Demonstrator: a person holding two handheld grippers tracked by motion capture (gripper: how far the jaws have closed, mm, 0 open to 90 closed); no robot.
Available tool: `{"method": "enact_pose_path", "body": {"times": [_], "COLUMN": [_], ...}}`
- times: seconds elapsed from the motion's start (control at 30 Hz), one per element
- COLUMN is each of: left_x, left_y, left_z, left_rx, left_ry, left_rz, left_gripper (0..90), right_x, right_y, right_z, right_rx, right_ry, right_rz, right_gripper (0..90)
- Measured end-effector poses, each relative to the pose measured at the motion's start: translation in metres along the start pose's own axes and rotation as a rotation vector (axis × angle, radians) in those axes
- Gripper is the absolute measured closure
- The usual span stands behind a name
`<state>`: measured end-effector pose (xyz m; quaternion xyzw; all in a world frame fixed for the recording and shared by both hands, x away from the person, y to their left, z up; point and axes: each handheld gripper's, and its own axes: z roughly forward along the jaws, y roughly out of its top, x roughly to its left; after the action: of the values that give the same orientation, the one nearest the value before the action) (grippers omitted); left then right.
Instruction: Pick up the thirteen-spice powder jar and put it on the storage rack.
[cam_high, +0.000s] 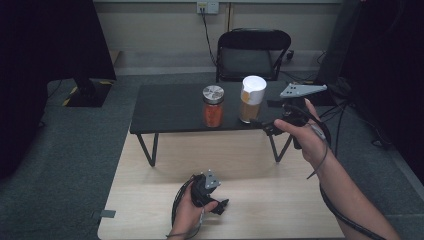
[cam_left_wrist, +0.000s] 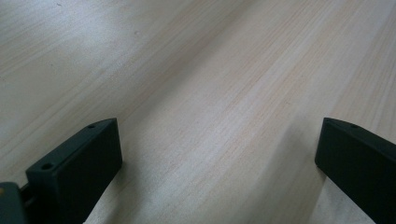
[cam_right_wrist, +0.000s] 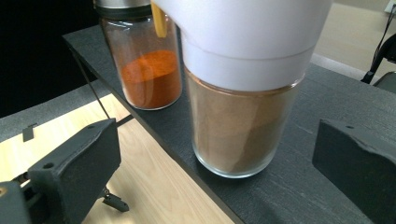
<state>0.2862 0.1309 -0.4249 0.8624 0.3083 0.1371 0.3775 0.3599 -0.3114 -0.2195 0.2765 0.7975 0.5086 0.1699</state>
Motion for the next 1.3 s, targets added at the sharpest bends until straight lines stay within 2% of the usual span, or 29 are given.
{"method": "enact_pose_path", "body": {"times": [0.27,0.7,1.3], "left_x": [0.0,0.0,0.0], "left_y": [0.0,0.0,0.0], "left_z": [0.0,0.0,0.0], "left_rx": [0.0,0.0,0.0], "left_ry": [0.0,0.0,0.0], "left_rz": [0.001,0.0,0.001], "left_gripper": [0.0,0.0,0.0], "right_x": [0.002,0.005,0.009], "right_y": [-0.006,-0.02,-0.051], "right_z": [-0.002,-0.007,-0.014], "right_rx": [-0.01,-0.034,-0.062], "right_ry": [0.004,0.016,0.052], "right_rz": [-0.008,0.005,0.018], "right_gripper": [0.2,0.2,0.1]}}
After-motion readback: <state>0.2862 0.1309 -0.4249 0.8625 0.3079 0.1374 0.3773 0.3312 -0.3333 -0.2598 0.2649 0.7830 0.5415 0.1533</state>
